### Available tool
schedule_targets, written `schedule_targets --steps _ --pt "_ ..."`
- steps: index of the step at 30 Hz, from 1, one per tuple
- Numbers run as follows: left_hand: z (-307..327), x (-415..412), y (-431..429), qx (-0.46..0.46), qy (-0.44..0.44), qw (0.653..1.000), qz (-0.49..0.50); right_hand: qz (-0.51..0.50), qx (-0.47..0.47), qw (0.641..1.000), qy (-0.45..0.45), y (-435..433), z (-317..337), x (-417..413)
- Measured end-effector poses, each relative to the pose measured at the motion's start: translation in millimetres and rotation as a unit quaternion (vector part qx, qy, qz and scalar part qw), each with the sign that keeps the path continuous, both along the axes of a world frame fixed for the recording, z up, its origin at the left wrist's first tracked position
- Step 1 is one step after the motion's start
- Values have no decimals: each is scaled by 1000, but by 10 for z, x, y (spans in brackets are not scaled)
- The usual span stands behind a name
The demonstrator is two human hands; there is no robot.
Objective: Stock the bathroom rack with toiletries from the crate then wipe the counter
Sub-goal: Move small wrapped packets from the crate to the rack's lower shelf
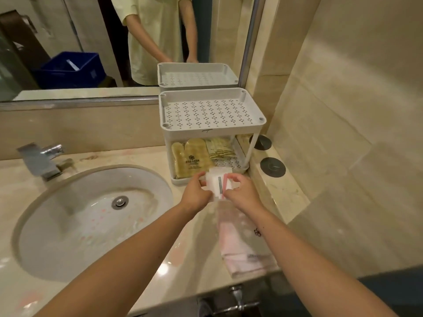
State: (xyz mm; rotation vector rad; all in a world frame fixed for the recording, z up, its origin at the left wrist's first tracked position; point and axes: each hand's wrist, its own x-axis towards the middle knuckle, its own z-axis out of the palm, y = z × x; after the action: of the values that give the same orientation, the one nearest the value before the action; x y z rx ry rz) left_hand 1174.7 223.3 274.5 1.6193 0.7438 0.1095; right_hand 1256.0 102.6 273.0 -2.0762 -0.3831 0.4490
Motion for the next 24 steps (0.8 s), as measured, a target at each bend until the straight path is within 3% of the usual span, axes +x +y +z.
schedule_targets --steps 5,12,19,24 --pt "-223 598 227 50 27 998 19 30 -40 999 14 288 -138 616" --pt "-460 1152 500 126 79 988 -27 60 -125 990 -1 626 -334 1201" --pt "-650 1465 637 192 168 965 -64 78 -224 971 7 809 -527 1499" --pt "-691 1562 624 276 203 932 -121 74 -241 968 -20 860 -626 1600"
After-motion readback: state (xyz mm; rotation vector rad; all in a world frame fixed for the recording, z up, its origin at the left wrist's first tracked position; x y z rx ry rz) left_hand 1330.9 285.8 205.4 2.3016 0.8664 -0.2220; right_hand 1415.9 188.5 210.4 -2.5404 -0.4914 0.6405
